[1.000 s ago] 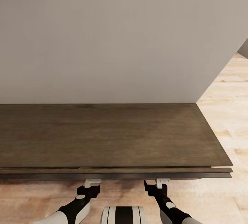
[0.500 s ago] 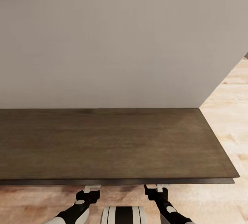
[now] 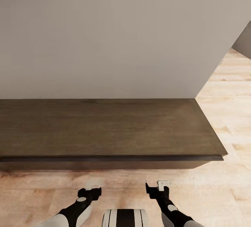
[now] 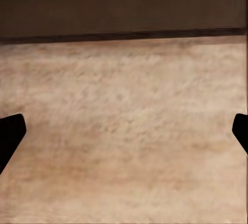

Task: Place each of the two pumpkins and all three candles from the living room inside a cabinet in the living room (use any cabinet), then make sure every cabinet is closed, and position the cauldron so it is next to a table in the living room.

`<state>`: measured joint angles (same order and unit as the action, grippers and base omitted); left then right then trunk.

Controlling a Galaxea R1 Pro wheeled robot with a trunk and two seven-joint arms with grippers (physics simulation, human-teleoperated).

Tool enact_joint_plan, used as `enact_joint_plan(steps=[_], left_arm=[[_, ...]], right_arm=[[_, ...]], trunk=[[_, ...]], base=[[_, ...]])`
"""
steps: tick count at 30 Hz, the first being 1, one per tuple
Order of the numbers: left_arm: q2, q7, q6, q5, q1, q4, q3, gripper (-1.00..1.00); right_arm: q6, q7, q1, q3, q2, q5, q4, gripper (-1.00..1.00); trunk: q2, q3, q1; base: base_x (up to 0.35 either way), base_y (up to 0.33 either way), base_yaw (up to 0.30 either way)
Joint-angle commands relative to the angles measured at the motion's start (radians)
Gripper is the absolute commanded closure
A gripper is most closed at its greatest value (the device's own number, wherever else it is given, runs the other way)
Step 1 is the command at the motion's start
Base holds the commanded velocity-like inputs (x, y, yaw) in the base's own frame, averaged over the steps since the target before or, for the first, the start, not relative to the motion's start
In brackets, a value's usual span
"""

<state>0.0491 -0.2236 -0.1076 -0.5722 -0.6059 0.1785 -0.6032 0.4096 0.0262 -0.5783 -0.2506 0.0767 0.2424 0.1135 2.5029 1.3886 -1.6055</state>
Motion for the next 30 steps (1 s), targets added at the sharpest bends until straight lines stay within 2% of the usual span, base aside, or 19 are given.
enact_joint_plan(steps=[1, 5, 15, 17, 22, 24, 27, 28, 29, 30], left_arm=[[0.0, 0.0, 0.0, -0.001, 0.0, 0.0, 0.0, -1.0], [0.0, 0.001, -0.024, -0.002, 0.0, 0.001, 0.003, -1.0], [0.007, 0.005, -0.037, -0.012, 0.003, -0.028, 0.009, -1.0], [0.008, 0.006, -0.034, -0.012, 0.004, -0.059, 0.009, -1.0], [0.005, 0.008, -0.034, -0.021, 0.011, -0.128, 0.018, -1.0], [0.003, 0.009, -0.033, -0.045, 0.014, -0.181, 0.021, -1.0], [0.003, 0.011, -0.031, -0.058, 0.019, -0.203, 0.022, -1.0], [0.005, 0.012, -0.03, -0.061, 0.029, -0.21, 0.022, -1.0], [0.009, 0.014, -0.029, -0.063, 0.064, -0.217, 0.022, -1.0], [0.009, 0.014, -0.03, -0.063, 0.072, -0.218, 0.022, -1.0]], right_arm=[[0.0, 0.0, 0.0, 0.0, 0.0, 0.0, 0.0, -1.0], [0.0, 0.0, 0.0, 0.0, 0.0, 0.0, 0.0, -1.0], [0.0, -0.001, 0.001, -0.004, 0.004, -0.002, -0.011, -1.0], [0.0, -0.002, 0.005, -0.004, 0.004, -0.002, -0.016, -1.0], [-0.003, -0.001, 0.015, -0.004, -0.001, 0.005, -0.035, -1.0], [-0.011, -0.001, 0.017, -0.004, -0.004, 0.007, -0.075, -1.0], [-0.014, -0.002, 0.018, -0.004, -0.006, 0.007, -0.108, -1.0], [-0.015, -0.003, 0.018, -0.004, -0.009, 0.008, -0.122, -1.0], [-0.016, -0.001, 0.039, -0.004, -0.027, 0.006, -0.167, -1.0], [-0.016, -0.001, 0.046, -0.004, -0.031, 0.005, -0.172, -1.0]], trunk=[[0.0, 0.0, 0.0], [0.0, 0.0, 0.0], [-0.002, -0.039, 0.005], [-0.003, -0.046, 0.005], [-0.036, -0.062, 0.024], [-0.05, -0.069, 0.031], [-0.071, -0.078, 0.043], [-0.078, -0.081, 0.047], [-0.085, -0.084, 0.05], [-0.092, -0.087, 0.054]], base=[[-0.267, 0.0, 0.0], [-0.088, 0.0, 0.0], [-0.004, 0.0, 0.0], [0.0, 0.0, 0.0], [0.0, 0.0, 0.0], [0.0, 0.0, 0.0], [0.0, 0.0, 0.0], [0.0, 0.0, 0.0], [0.0, 0.0, 0.0], [0.0, 0.0, 0.0]])
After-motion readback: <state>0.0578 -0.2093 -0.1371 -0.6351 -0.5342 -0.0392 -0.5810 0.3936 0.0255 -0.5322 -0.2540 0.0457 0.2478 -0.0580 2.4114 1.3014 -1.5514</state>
